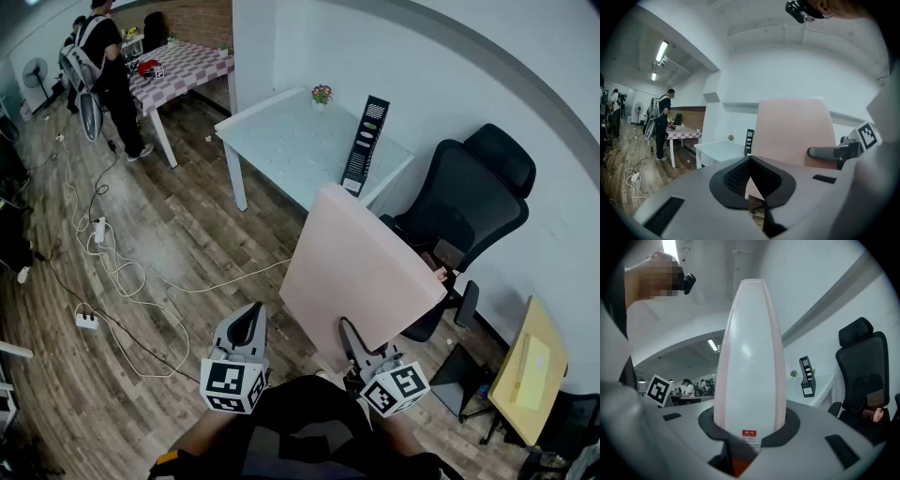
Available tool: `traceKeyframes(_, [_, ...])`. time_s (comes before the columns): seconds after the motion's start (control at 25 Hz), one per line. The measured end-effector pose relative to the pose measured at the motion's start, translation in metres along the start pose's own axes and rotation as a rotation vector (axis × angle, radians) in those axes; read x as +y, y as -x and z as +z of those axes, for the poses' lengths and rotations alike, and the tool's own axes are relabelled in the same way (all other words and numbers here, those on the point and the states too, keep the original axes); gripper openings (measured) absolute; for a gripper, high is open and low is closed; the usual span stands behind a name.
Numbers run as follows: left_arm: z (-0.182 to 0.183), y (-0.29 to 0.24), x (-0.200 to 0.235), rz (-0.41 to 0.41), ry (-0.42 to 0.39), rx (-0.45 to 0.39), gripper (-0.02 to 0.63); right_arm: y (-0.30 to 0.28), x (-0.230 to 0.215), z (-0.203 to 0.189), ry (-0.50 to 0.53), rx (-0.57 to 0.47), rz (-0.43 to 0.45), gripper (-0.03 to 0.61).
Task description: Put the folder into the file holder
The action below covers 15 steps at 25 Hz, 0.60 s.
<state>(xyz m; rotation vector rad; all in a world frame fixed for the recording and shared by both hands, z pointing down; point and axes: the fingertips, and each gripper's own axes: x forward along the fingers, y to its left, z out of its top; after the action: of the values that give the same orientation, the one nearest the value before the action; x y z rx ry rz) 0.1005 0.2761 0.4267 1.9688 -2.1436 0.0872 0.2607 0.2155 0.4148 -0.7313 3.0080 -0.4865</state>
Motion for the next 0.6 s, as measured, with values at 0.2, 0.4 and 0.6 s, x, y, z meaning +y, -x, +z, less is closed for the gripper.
traceKeyframes(0.2, [0.0, 0.009, 0.009, -0.004, 0.002, -0.002, 0.006, -0.002, 0.011, -0.002, 0.01, -0.008, -0.009, 0.13])
traceKeyframes(0.4, [-0.002, 0.016, 0.018, -0.015, 0.006, -0.004, 0.006, -0.004, 0.021, -0.004, 0.008, -0.019, -0.019, 0.13])
traceKeyframes(0.6, [0.0, 0.027, 0.036, -0.02, 0.002, -0.015, 0.006, -0.01, 0.035, -0.005, -0.01, -0.037, -0.039, 0.135])
